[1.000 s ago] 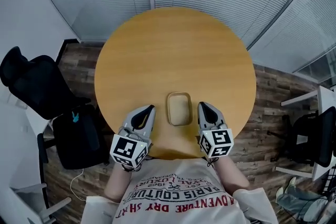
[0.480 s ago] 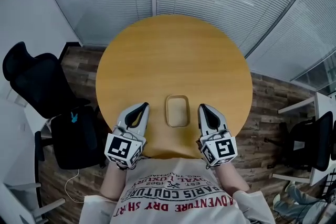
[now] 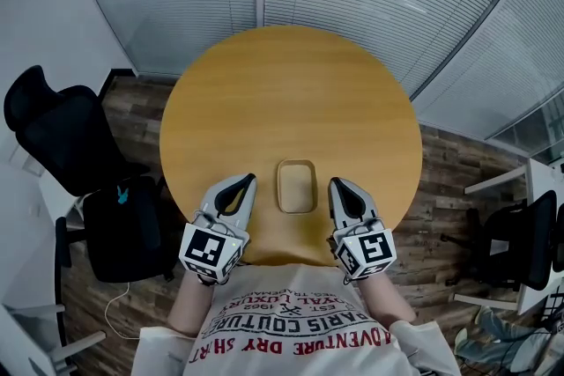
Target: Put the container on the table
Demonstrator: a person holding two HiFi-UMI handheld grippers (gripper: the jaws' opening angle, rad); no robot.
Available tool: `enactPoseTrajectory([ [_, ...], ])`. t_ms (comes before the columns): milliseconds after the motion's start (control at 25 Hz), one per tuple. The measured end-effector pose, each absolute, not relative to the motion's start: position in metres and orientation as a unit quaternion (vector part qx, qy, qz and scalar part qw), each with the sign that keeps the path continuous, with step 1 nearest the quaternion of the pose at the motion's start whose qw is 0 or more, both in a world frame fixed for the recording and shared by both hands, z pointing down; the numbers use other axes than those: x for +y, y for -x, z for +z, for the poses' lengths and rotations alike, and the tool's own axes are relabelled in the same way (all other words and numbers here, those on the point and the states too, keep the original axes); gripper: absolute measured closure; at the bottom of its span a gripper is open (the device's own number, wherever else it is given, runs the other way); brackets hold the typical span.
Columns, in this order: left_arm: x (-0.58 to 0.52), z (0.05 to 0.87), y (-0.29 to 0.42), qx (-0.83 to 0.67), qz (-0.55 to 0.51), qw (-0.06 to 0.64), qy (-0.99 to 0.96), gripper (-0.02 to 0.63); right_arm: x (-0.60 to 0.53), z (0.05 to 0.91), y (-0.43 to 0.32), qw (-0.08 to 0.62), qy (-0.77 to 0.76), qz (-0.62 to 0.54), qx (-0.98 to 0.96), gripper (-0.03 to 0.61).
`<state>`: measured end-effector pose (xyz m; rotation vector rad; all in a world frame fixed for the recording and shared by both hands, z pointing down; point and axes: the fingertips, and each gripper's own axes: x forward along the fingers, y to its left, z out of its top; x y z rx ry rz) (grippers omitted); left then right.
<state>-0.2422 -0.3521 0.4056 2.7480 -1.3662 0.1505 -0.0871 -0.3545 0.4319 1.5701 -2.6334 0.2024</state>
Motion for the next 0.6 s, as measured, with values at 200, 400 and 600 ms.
enactPoseTrajectory([
  [200, -0.3505, 0.407, 0.2368, -0.438, 0.05, 0.035, -0.897, 0.615, -0.3541, 0.4374, 0.0852, 0.038, -0.513, 0.072, -0.855, 0.572],
  [400, -0.3506, 0.408, 0.2359, -0.436, 0.052, 0.035, -0.898, 0.615, -0.3564, 0.4395, 0.0819, 0.039, -0.519, 0.079, -0.85, 0.572],
  [600, -0.3528, 0.4088, 0.2333, -0.434, 0.052, 0.04, -0.899, 0.615, -0.358, 0.4403, 0.0838, 0.051, -0.519, 0.069, -0.85, 0.572],
])
